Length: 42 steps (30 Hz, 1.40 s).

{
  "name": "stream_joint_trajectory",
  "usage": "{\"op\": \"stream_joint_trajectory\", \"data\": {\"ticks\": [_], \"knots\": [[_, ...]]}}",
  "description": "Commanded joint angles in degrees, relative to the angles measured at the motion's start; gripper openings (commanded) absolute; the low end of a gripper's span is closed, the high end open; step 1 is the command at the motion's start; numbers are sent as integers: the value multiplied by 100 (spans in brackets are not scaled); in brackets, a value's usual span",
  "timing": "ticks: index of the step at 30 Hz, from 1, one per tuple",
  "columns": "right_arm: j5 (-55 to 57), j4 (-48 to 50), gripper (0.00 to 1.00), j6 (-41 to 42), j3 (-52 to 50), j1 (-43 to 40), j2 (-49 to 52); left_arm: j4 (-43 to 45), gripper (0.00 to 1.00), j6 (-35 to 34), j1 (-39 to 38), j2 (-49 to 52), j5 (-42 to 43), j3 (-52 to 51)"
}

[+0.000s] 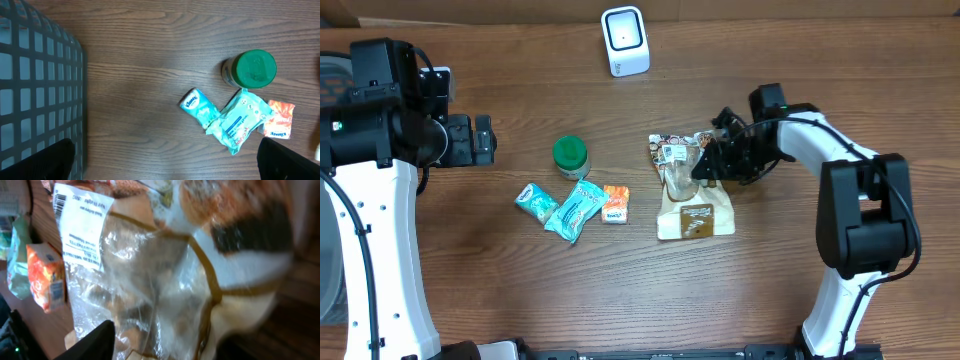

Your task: Scan the item barcode

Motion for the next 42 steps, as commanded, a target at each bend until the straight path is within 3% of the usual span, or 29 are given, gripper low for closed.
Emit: {"op": "stream_joint_trajectory", "data": {"ticks": [1, 7, 9, 14, 21, 22, 24, 32, 42], "knots": [[57, 149, 47, -52, -26, 219, 240, 22, 100, -17, 31, 0, -46, 61], [50, 216, 9, 122, -26, 289, 352, 26, 100, -87, 28, 0, 553, 61], [-87, 245, 4, 205, -24, 289, 352, 24, 100, -125, 28, 0, 1019, 61], [-1014, 254, 5, 210, -17, 286, 352, 44, 100, -127, 28, 7, 1685, 61], [-1185, 417, 22, 619, -20, 289, 352, 363, 100, -136, -155, 120, 3515, -529], [-1182, 417, 22, 616, -20, 289, 352, 501, 94, -74, -247, 146, 3556, -719], [-1095, 413, 22, 664, -20, 289, 352, 1095, 4, -258, -673, 264, 3720, -1521], [-922, 501, 22, 960, -20, 289, 352, 3539, 4, -2315, -2190, 798, 3501, -3228], [-922, 501, 22, 960, -20, 289, 352, 3947, 4, -3620, -3460, 1397, 1370, -3279]]}}
